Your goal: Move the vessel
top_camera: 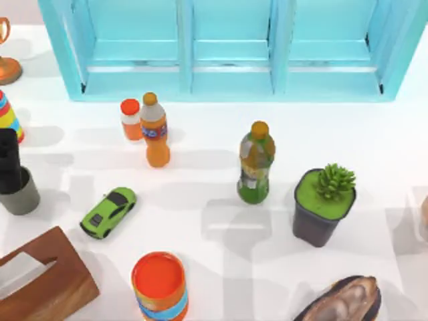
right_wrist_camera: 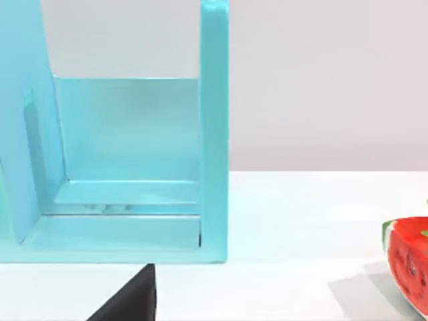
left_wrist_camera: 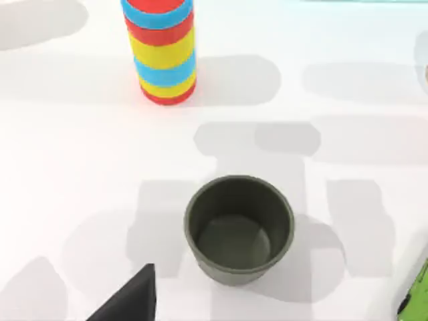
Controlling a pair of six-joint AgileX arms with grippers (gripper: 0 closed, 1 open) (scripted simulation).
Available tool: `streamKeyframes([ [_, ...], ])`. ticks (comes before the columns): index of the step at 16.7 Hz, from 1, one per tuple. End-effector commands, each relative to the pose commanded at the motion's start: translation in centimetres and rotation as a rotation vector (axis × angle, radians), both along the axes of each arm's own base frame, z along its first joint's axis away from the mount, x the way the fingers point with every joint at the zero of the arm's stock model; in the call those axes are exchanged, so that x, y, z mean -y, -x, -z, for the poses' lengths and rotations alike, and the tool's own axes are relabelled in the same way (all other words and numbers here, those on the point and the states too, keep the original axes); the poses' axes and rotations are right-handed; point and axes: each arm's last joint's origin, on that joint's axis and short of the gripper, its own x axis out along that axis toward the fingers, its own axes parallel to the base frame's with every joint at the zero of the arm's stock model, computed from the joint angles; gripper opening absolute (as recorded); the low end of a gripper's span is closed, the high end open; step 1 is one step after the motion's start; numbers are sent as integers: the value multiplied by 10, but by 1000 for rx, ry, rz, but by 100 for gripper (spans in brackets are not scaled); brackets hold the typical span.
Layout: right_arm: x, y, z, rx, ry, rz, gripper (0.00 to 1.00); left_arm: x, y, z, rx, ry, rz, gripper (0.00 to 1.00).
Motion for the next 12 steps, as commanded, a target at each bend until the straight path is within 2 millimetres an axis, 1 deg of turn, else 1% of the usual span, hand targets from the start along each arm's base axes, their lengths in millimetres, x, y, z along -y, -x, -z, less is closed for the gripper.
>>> streamKeyframes([
  [3,0,0,0,0,0,0,100,3,-50,-6,-273,-7,4,100],
  [5,0,0,0,0,0,0,100,5,-82,-3,-434,-13,7,100],
  [7,0,0,0,0,0,0,100,7,-110,3,-569,-19,9,100],
  [10,0,0,0,0,0,0,100,10,-142,12,-713,-24,12,100],
  [12,0,0,0,0,0,0,100,11,-158,18,-777,-25,14,100],
])
